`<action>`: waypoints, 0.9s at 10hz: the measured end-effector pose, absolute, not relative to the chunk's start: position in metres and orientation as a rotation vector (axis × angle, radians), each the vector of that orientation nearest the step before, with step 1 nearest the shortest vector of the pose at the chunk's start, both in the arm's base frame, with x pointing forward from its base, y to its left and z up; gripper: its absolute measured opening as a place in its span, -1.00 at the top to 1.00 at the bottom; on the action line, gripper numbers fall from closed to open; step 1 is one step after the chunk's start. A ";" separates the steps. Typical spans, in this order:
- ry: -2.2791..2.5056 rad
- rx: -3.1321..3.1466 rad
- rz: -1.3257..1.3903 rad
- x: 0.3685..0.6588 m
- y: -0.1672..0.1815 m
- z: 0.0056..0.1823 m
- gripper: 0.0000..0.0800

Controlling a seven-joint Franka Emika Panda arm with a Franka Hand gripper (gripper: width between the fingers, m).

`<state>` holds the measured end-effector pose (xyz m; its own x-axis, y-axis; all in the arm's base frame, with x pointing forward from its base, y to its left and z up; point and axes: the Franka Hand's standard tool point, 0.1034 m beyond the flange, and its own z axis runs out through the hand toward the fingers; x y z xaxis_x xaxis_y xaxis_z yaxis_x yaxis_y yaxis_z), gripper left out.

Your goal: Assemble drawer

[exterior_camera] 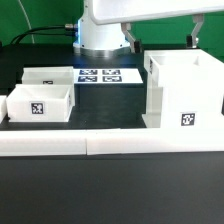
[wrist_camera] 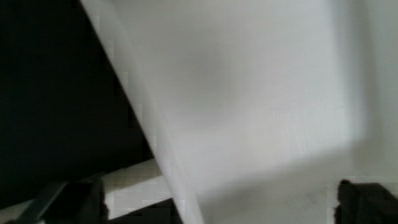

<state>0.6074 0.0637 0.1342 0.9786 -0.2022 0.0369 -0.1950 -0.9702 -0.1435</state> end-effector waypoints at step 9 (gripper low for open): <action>-0.055 -3.063 -0.098 0.566 -0.028 0.111 -0.62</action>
Offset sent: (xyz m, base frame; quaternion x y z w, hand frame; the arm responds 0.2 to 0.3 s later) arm -0.0402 -0.0665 -0.0072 -0.0257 0.0181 -0.0939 0.9951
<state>0.5658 -0.0277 0.1107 0.9973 0.0333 0.0652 0.0382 -0.9964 -0.0757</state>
